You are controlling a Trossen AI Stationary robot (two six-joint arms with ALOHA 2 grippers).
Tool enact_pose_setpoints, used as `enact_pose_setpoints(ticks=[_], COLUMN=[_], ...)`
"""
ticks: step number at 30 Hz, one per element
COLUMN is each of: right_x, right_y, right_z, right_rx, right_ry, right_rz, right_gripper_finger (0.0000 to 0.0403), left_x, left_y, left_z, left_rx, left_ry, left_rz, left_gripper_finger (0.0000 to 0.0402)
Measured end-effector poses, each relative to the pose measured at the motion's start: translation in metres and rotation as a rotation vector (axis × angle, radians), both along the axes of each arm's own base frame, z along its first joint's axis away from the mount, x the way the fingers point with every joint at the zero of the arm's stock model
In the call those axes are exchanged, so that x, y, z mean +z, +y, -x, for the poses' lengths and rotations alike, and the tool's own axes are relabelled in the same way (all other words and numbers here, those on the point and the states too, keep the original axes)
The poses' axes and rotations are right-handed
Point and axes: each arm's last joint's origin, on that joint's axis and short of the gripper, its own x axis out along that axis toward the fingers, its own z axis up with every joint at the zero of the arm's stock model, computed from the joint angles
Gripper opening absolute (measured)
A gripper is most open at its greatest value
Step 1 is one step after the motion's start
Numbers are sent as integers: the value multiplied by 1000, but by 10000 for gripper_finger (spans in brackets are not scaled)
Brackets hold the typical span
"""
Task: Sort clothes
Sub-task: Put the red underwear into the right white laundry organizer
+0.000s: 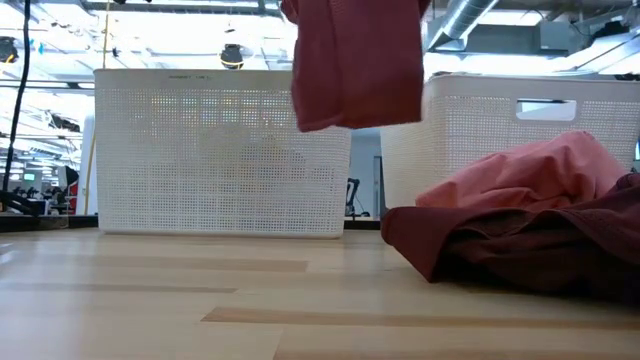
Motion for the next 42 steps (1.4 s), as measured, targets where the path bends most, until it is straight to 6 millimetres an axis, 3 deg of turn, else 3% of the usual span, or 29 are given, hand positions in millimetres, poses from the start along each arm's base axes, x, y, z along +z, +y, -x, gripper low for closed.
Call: enact_pose_setpoints(ticks=[3,5,14,21,29,36,42], right_x=[0,0,-3,-13,-31,-35,-35], right_y=[4,7,27,36,22,10,-5], right_z=[2,4,19,34,37,33,23], right_rx=[12,23,5,-147,-262,-339,-400], right_ry=[1,2,22,60,142,139,124], right_rz=[4,12,55,46,-107,-198,-232], right_gripper_finger=[7,7,13,84,178,238,250], left_x=[1,1,33,89,151,178,194], left_y=[0,1,24,37,42,50,60], left_z=[0,-1,11,19,25,35,39], left_rx=[6,13,110,144,135,30,-8], left_ry=[-23,-33,-42,-32,-18,23,7], left_rz=[-49,-76,-174,-296,-419,-464,-456], left_gripper_finger=[37,12,3,2,2,1,1])
